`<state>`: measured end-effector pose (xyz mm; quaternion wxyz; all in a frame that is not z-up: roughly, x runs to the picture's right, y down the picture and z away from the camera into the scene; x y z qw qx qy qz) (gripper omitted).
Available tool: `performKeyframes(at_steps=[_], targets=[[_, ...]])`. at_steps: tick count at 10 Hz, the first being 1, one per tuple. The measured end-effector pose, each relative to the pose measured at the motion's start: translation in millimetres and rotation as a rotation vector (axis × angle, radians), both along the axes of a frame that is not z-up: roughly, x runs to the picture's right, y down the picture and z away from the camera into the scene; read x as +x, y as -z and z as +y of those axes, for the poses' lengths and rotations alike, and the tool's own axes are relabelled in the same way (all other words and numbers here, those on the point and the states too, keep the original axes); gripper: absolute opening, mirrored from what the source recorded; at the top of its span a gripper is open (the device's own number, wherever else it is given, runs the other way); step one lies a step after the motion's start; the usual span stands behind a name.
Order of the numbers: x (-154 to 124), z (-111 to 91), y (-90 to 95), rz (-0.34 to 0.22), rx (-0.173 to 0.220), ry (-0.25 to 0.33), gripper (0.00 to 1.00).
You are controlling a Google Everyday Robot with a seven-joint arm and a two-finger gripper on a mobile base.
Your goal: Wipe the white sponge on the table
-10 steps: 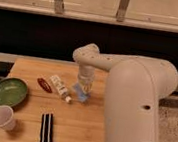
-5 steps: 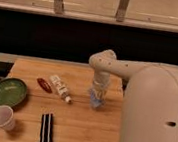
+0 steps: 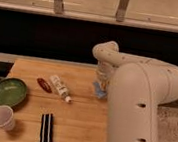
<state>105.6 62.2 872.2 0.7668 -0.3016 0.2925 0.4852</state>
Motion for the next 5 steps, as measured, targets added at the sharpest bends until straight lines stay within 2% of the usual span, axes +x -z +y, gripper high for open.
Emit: performKeyframes(at_steps=[3,5], targets=[[-42.7,-23.8,-14.6,-0.080,-0.004,0.076,0.00],[-85.5,-36.0,-20.5,-0.159,-0.008,0.154,0.00]])
